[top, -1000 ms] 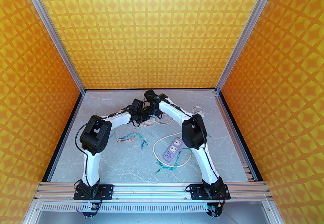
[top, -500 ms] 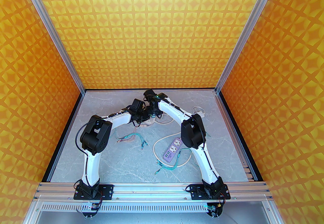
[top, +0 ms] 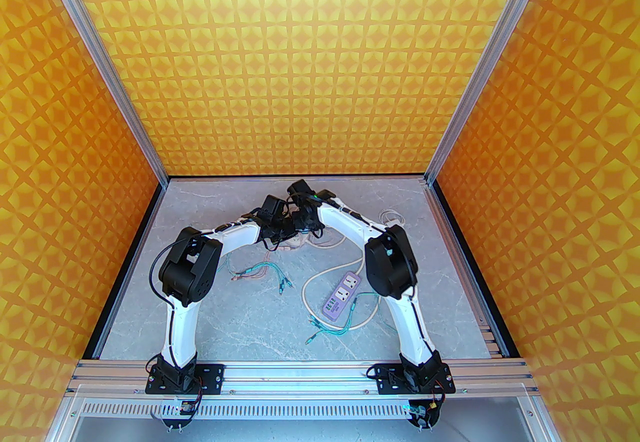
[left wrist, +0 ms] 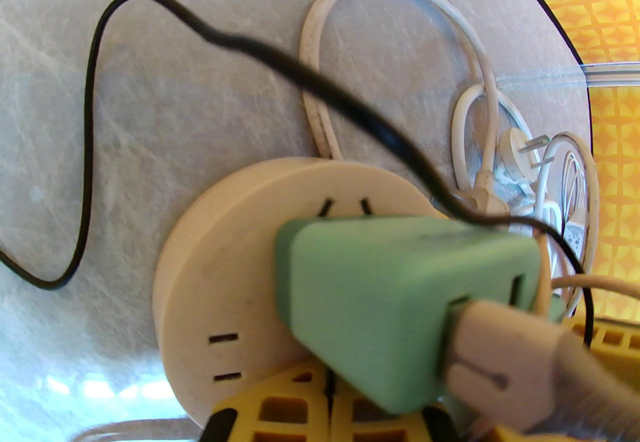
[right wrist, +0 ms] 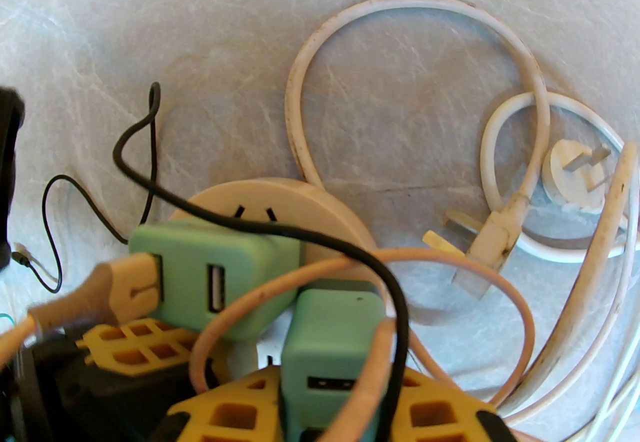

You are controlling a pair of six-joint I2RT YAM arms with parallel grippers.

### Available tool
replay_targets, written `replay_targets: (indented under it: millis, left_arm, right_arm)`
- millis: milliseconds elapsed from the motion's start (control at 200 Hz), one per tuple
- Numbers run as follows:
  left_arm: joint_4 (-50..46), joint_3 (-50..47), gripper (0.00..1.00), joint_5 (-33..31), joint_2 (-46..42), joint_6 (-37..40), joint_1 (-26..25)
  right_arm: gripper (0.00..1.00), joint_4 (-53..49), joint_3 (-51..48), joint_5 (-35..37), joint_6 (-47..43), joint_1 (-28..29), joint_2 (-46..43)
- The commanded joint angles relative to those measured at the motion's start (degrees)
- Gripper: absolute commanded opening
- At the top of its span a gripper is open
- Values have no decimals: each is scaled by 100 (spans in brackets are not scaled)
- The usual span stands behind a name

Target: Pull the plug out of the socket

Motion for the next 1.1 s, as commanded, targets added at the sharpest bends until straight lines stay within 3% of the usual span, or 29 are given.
replay_targets:
  millis: [0,130,280,355,730,960,1095]
  left_arm:
    - [-711,-351,0,-82,892,69,-248]
    - [-730,-331,0,-64,905,86,-248]
    - [-724,-322,0,-52,912,82,-245]
    - [-714,-314,0,-47,912,86,-248]
    - [-795,-291,0,-46,877,111,-265]
    - [-766,-252,0,-47,940,85,-274]
    - [-818,-178,0,-47,974,104,-291]
  right_arm:
    - [27,-281,1207,-1198,-210,271,409]
    - [27,-396,1224,-1353,-196,257,446]
    - [28,564,-545,-1328,3,520,-624]
    - [28,812,-918,-1345,64,558,-868]
    - [27,-533,1596,-1241,-165,257,598]
    - [28,607,-784,-1303,21,406,-938]
    - [28,785,-1064,-1243,41,477,-1157]
